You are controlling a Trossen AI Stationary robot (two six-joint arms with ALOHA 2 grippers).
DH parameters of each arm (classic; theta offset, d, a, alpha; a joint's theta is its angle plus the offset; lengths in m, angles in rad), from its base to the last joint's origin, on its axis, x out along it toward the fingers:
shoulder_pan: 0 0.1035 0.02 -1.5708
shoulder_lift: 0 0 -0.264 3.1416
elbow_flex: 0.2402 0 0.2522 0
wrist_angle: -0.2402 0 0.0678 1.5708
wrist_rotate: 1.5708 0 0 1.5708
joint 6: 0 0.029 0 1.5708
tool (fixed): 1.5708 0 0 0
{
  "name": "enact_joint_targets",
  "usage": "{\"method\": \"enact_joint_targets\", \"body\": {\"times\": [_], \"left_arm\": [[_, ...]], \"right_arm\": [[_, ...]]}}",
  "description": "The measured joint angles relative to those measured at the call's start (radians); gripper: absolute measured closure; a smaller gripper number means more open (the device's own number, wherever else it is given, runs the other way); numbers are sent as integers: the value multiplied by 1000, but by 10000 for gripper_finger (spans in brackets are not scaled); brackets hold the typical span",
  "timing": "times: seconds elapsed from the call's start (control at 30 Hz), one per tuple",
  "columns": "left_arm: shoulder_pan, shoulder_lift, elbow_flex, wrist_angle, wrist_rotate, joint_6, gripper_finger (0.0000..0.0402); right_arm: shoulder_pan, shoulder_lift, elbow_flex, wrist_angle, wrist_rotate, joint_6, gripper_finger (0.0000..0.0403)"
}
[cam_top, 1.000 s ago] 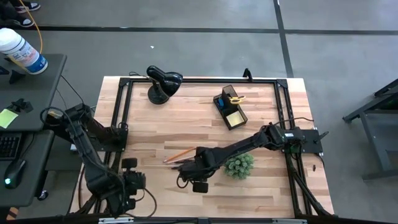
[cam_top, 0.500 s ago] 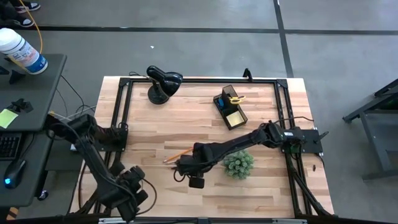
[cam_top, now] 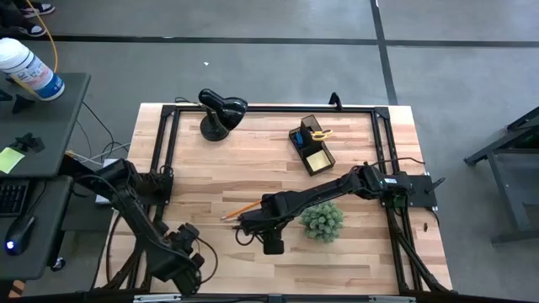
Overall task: Pick and place office supplies into organizer
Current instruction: Put the bottom orange pencil into the desk organizer
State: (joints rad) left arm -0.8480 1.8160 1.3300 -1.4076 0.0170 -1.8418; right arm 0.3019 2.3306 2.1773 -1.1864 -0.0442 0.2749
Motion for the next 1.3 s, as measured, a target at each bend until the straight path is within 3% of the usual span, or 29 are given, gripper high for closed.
{"method": "enact_joint_targets", "body": {"times": [0.23, 0.47, 0.97, 1.1, 1.3], "left_arm": [[26, 40, 0, 129, 120, 9, 307], [29, 63, 0, 279, 232, -130, 307], [30, 119, 0, 583, 192, -118, 307], [24, 119, 0, 533, 183, -115, 307], [8, 110, 0, 341, 3, -45, 307]], "right_arm": [[1, 0, 0, -6, -37, -132, 273], [-2, 0, 0, 2, -33, -229, 273], [-41, 0, 0, 9, -39, -319, 273], [-50, 0, 0, 11, -37, -318, 273], [-60, 0, 0, 33, -36, -317, 273]]}}
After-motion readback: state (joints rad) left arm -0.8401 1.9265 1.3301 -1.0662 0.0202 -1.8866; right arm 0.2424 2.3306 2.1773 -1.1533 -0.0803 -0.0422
